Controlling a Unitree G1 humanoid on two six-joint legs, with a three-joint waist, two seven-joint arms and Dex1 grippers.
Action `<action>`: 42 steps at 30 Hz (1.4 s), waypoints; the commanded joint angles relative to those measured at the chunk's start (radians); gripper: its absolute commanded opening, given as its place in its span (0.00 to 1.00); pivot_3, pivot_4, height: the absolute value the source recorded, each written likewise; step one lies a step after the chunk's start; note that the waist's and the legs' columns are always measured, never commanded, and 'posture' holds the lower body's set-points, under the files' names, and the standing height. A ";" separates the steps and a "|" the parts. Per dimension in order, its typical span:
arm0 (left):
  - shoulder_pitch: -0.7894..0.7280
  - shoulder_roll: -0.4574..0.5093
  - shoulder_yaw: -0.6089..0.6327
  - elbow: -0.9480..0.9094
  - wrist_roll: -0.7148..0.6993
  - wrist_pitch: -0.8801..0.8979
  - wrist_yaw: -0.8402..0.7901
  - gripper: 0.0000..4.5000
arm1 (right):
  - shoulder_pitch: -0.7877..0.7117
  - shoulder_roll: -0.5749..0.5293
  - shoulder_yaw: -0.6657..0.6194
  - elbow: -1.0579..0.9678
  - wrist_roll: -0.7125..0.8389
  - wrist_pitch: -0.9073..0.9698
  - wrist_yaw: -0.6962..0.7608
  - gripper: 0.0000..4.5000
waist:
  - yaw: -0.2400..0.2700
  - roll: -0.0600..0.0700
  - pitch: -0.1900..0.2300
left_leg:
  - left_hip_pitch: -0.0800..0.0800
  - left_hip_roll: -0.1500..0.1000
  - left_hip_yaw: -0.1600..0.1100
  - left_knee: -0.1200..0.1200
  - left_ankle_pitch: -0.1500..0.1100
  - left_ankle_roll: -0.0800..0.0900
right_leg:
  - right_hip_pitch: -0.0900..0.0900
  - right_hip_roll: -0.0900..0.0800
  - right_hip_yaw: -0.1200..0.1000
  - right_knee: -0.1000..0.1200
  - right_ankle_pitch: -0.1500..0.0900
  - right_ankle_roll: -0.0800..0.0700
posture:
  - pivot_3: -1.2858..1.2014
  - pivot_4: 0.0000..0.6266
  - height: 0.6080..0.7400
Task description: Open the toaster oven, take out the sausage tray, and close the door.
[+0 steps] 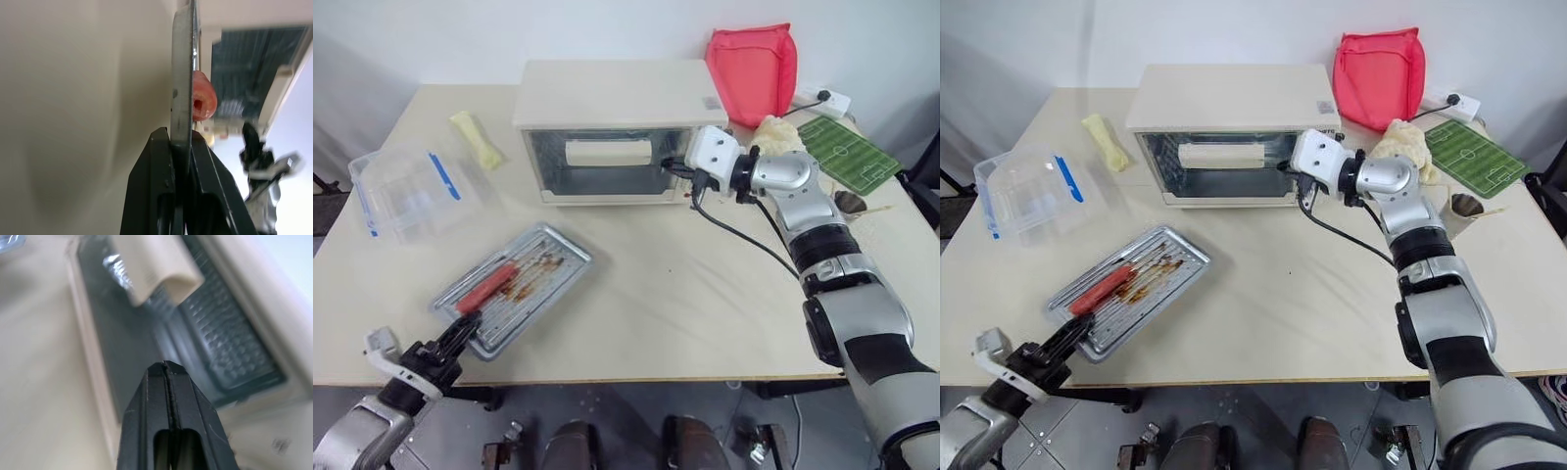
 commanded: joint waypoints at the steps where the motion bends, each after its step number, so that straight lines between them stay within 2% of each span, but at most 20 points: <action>1: -0.059 0.069 -0.057 0.032 -0.028 0.061 -0.056 0.00 | -0.034 -0.004 -0.051 -0.033 0.030 -0.009 -0.016 0.00 | -0.005 0.000 0.000 | 0.000 0.000 0.000 0.000 0.000 0.000 | 0.000 0.000 0.000 0.000 0.000 0.000 | 0.52 0.24 1.00; 6: -0.218 0.193 -0.173 0.143 -0.028 0.141 -0.098 0.00 | 0.061 -0.039 -0.088 -0.259 0.109 0.133 0.061 0.00 | -0.004 0.000 0.000 | 0.000 0.000 0.000 -0.003 -0.001 -0.001 | -0.003 0.000 0.001 0.002 0.000 0.000 | 0.52 0.24 1.00; 10: -0.338 0.261 -0.305 0.234 -0.028 0.211 -0.128 0.00 | 0.262 -0.135 -0.082 -0.664 0.219 0.440 0.211 0.00 | 0.002 0.000 0.000 | -0.001 -0.001 -0.002 -0.003 -0.001 -0.001 | -0.003 0.001 0.001 0.003 0.000 0.000 | 0.52 0.24 1.00; 14: -0.515 0.266 -0.442 0.377 0.004 0.239 -0.136 0.00 | 0.463 -0.271 -0.108 -0.939 0.257 0.656 0.257 0.00 | 0.008 0.000 0.000 | -0.002 -0.003 -0.002 -0.003 -0.001 0.000 | -0.004 0.000 0.002 0.003 0.001 0.001 | 0.52 0.24 1.00; 18: -0.683 0.232 -0.536 0.512 0.146 0.299 -0.213 0.00 | 0.598 -0.350 -0.146 -0.996 0.237 0.693 0.218 0.00 | 0.024 0.000 0.000 | -0.002 -0.002 0.002 -0.002 -0.001 0.000 | -0.003 0.002 0.002 0.001 0.000 0.001 | 0.52 0.24 1.00; 27: -0.872 0.164 -0.620 0.688 0.560 0.294 -0.427 0.00 | 0.713 -0.373 -0.152 -1.012 0.224 0.741 0.165 0.00 | 0.028 0.000 0.000 | -0.001 -0.002 0.014 -0.003 0.000 -0.001 | -0.006 0.002 0.003 0.002 0.000 0.002 | 0.52 0.24 1.00; 31: -0.914 0.146 -0.635 0.728 0.710 0.276 -0.526 0.00 | 0.737 -0.392 -0.156 -1.025 0.238 0.767 0.178 0.20 | 0.039 0.000 0.000 | 0.001 -0.002 0.013 -0.001 0.001 -0.001 | -0.002 0.002 0.003 0.001 0.000 0.002 | 0.52 0.24 1.00; 36: -0.932 0.139 -0.644 0.737 0.841 0.282 -0.636 0.00 | 0.718 -0.401 -0.182 -1.016 0.240 0.769 0.157 0.56 | 0.042 0.000 0.000 | 0.002 -0.001 0.014 -0.001 0.002 -0.001 | -0.001 0.002 0.004 0.000 0.000 0.002 | 0.52 0.24 1.00; 37: -0.936 0.137 -0.645 0.740 0.864 0.283 -0.653 0.14 | 0.712 -0.403 -0.184 -1.010 0.237 0.766 0.153 0.65 | 0.041 0.000 0.000 | 0.002 -0.001 0.013 -0.001 0.002 -0.001 | -0.001 0.002 0.004 0.000 0.000 0.002 | 0.52 0.24 1.00; 41: -0.960 0.129 -0.631 0.779 0.938 0.290 -0.707 0.41 | 0.693 -0.404 -0.188 -0.995 0.231 0.757 0.146 0.96 | 0.038 0.000 0.000 | 0.002 -0.001 0.014 -0.001 0.002 -0.001 | -0.001 0.002 0.004 0.000 0.000 0.002 | 0.52 0.24 1.00; 42: -0.967 0.128 -0.630 0.794 0.960 0.286 -0.715 0.46 | 0.689 -0.404 -0.186 -0.991 0.229 0.754 0.144 1.00 | 0.037 0.000 0.000 | 0.001 -0.001 0.014 -0.001 0.002 -0.001 | -0.002 0.002 0.004 0.000 0.000 0.002 | 0.52 0.24 1.00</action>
